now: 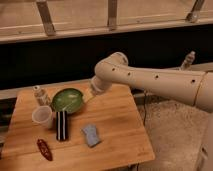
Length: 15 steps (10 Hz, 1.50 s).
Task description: Place the pepper in the ceramic bowl
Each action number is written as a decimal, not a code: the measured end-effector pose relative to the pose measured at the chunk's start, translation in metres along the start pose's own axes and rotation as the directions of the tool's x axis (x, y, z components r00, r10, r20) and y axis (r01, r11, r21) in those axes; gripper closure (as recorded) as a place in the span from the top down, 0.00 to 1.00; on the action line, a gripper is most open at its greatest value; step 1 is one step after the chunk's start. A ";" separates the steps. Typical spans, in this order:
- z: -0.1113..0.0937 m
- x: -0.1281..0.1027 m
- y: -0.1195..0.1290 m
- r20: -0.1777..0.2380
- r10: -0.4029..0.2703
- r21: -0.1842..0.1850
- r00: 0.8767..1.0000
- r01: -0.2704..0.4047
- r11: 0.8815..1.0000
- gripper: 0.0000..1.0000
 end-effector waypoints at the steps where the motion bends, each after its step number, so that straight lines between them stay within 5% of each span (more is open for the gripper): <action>1: 0.000 0.000 0.000 0.000 0.000 0.000 1.000 0.000 1.000 0.62; 9: -0.001 -0.001 -0.001 -0.003 0.001 -0.003 1.000 -0.001 1.000 0.62; 11: -0.001 -0.012 0.001 -0.028 -0.043 -0.026 0.999 0.042 0.999 0.62; 13: 0.023 -0.028 0.030 -0.089 -0.126 -0.073 0.988 0.120 0.990 0.62; 15: 0.048 -0.041 0.075 -0.146 -0.232 -0.111 0.962 0.217 0.970 0.62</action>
